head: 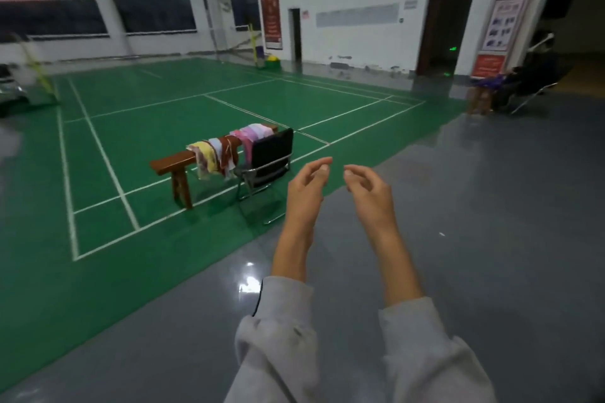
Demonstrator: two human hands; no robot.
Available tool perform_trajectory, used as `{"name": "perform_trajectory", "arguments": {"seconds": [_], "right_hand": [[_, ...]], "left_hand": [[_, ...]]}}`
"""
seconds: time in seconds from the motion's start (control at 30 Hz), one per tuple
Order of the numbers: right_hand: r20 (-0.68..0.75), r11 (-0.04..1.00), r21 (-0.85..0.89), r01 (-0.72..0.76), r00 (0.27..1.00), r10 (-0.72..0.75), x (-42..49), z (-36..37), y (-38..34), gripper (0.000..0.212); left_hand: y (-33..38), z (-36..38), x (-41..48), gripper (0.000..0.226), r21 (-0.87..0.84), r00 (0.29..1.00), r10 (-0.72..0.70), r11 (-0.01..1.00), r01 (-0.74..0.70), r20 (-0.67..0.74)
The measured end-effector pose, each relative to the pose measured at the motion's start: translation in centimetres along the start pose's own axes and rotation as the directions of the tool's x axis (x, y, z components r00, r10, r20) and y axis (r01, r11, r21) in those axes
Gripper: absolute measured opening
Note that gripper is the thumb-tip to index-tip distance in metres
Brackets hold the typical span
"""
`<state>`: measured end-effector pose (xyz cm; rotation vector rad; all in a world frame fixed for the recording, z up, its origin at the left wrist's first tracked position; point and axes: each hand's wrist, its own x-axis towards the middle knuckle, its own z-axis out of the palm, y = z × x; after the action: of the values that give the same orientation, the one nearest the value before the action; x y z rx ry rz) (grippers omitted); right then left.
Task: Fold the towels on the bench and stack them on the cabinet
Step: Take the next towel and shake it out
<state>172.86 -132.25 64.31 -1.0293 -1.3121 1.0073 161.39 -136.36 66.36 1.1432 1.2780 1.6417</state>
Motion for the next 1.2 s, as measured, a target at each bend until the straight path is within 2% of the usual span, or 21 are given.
{"name": "perform_trajectory", "arguments": {"seconds": [0.1,0.33,0.57,0.67,0.93,1.2], "right_hand": [[0.075,0.999,0.045,-0.003,0.997,0.0,5.8,5.1,0.8,0.017],[0.184,0.996,0.086,-0.037,0.983,0.021,18.4,15.2,5.1,0.017],[0.293,0.996,0.08,-0.037,0.956,0.012,33.0,28.1,10.4,0.014],[0.301,0.997,0.071,-0.013,0.954,-0.009,40.2,34.2,11.0,0.014],[0.348,0.995,0.072,-0.069,0.937,0.04,53.7,50.1,15.5,0.018],[0.409,0.993,0.105,-0.06,0.913,0.012,67.1,70.8,20.7,0.018]], "left_hand": [[-1.1,-2.8,6.1,0.021,0.008,0.995,0.007,1.0,-0.006,-0.096],[-5.4,-7.9,19.5,0.02,0.024,0.976,-0.041,0.999,0.047,-0.212],[-9.5,-13.8,38.0,0.022,0.007,0.972,-0.043,0.999,0.045,-0.23],[-9.5,-17.2,46.9,0.022,-0.01,0.966,0.007,1.0,-0.01,-0.258],[-11.9,-28.0,64.8,0.023,0.02,0.95,-0.018,0.999,0.025,-0.313],[-16.6,-42.0,84.4,0.021,-0.012,0.938,-0.036,0.999,0.034,-0.346]]}}
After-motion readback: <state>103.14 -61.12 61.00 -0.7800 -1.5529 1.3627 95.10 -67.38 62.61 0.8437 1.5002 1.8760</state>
